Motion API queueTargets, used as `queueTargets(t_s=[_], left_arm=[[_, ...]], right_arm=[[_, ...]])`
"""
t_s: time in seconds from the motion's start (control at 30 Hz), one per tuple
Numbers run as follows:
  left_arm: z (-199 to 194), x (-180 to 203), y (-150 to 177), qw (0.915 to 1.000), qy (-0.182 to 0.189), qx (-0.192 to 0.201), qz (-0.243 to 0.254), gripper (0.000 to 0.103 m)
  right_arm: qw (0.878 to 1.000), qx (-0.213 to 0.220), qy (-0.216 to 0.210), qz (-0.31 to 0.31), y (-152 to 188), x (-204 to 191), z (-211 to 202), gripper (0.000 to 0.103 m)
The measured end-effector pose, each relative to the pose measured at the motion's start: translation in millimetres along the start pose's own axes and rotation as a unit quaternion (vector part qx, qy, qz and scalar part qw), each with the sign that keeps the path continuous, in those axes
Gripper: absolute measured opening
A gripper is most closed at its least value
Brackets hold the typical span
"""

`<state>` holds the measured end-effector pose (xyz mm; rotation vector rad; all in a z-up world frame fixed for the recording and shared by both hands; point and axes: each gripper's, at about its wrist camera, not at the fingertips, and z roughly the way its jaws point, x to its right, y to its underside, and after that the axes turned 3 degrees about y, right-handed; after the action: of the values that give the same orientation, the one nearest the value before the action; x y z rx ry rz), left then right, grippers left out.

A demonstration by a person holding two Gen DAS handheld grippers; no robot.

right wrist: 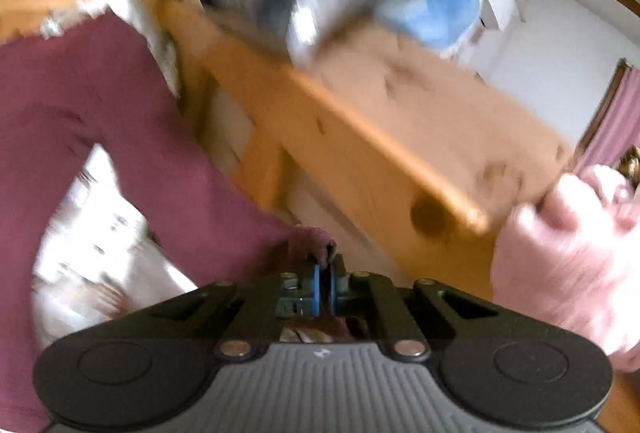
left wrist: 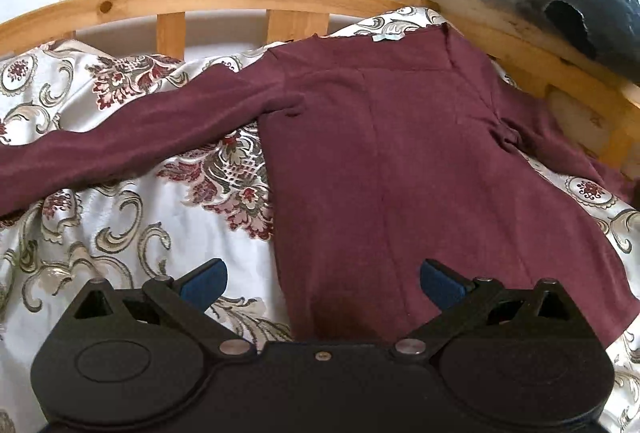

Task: Fold small clothes
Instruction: 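Grasp the sleeve near the right tool and fold it across the back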

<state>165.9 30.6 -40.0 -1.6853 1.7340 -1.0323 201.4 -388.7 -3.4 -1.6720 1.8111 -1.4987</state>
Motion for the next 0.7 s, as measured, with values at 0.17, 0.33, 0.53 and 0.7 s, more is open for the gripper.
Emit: queueTargets(t_s=[0.17, 0.33, 0.53, 0.7], left_arm=[[-11, -14, -1, 0.9995, 0.013, 0.003, -0.028, 0.102], [-15, -26, -4, 0.9972, 0.036, -0.006, -0.065, 0.102], [-15, -26, -1, 0.9940, 0.080, -0.009, -0.073, 0.102], [-15, -24, 3, 0.9928, 0.104, -0.011, -0.059, 0.102]], right_arm=[[0.994, 0.067, -0.071, -0.039, -55, -29, -76, 0.006], [0.972, 0.110, -0.187, -0.088, -102, -90, -126, 0.006], [0.928, 0.152, -0.288, -0.180, -120, -192, -149, 0.006], [0.893, 0.142, -0.356, -0.234, -109, -262, -145, 0.006]])
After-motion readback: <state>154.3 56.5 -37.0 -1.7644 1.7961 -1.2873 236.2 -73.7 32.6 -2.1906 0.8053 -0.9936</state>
